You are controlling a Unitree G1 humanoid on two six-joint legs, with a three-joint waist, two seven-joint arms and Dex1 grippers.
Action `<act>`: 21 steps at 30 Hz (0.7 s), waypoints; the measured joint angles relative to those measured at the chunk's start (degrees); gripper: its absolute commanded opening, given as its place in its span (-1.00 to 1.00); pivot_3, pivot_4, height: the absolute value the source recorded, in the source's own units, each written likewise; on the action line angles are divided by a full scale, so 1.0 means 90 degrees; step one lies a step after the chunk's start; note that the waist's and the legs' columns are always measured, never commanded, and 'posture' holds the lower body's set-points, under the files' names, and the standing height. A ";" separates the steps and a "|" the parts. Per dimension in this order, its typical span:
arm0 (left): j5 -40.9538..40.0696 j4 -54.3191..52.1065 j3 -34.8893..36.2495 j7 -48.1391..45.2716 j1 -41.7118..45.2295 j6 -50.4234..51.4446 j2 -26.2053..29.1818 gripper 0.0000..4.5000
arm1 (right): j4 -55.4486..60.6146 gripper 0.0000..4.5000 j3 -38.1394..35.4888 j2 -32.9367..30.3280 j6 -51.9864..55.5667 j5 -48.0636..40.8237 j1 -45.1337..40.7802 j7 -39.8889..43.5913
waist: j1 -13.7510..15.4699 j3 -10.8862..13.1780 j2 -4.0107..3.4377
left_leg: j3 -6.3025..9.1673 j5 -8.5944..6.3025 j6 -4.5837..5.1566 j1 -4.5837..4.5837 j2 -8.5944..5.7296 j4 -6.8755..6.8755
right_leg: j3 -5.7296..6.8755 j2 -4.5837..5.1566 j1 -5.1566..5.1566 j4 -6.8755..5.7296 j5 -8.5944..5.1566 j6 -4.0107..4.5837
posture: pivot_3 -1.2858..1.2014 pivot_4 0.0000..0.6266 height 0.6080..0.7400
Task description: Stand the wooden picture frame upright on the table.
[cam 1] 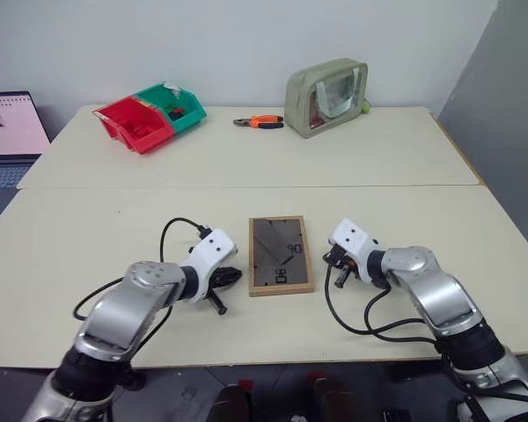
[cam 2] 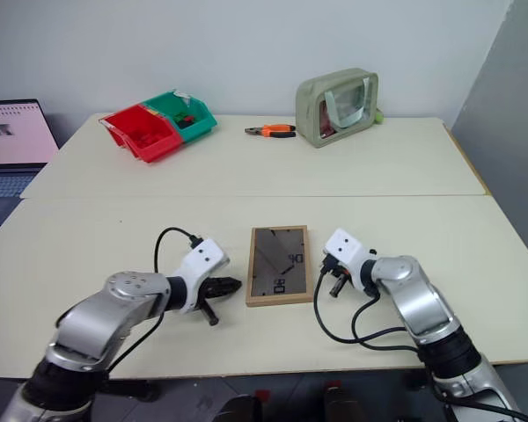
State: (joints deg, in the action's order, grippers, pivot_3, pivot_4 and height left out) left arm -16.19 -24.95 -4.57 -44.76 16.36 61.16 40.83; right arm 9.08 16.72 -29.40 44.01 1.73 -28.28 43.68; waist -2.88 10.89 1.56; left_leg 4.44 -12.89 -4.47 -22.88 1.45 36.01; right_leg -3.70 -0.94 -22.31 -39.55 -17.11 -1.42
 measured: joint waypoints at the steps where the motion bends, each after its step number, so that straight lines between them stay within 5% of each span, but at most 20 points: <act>1: -0.0199 -0.0014 0.0235 -0.0156 -0.0058 0.0022 0.0074 -1.00 | -0.0140 -1.00 -0.0028 -0.0014 -0.0115 -0.0004 -0.0056 -0.0006 | -0.0005 0.0000 0.0000 | 0.0002 0.0000 0.0000 0.0000 0.0000 0.0000 | 0.0001 0.0000 0.0000 0.0000 0.0000 0.0000 | 0.03 -0.52 1.00; 7: -0.1545 0.0613 0.1657 -0.0582 0.0031 0.0834 -0.0213 -0.59 | -0.0673 -1.00 -0.0044 0.0123 -0.0550 -0.0084 -0.0206 -0.0030 | -0.0024 0.0001 0.0001 | 0.0003 0.0000 0.0000 -0.0004 -0.0002 0.0003 | 0.0005 -0.0002 0.0001 0.0001 0.0000 0.0000 | 0.03 -0.52 1.00; 12: -0.2896 0.1839 0.3077 -0.0681 0.0764 0.3023 -0.0730 -0.14 | -0.0756 -1.00 -0.0036 0.0317 -0.0635 -0.0092 -0.0221 -0.0075 | -0.0033 0.0001 0.0002 | 0.0006 0.0000 0.0000 -0.0003 -0.0003 0.0004 | 0.0010 -0.0010 0.0001 -0.0009 -0.0001 -0.0001 | 0.03 -0.52 1.00; 21: -0.3093 0.2735 0.3230 -0.0068 0.0766 0.3356 -0.0967 0.64 | -0.0683 -1.00 -0.0018 0.0370 -0.0648 -0.0095 -0.0126 -0.0147 | -0.0031 0.0000 0.0001 | 0.0009 0.0001 -0.0002 0.0005 0.0005 0.0003 | 0.0005 0.0003 0.0001 -0.0020 0.0016 0.0027 | 0.03 -0.52 1.00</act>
State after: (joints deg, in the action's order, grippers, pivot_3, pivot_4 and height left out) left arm -44.03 -0.34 24.49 -45.37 23.25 91.36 32.13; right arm 2.93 16.56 -26.07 38.18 0.88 -29.42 42.36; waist -3.16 10.89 1.57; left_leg 4.52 -12.88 -4.48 -22.83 1.49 36.04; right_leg -3.66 -0.91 -22.30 -39.73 -16.97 -1.18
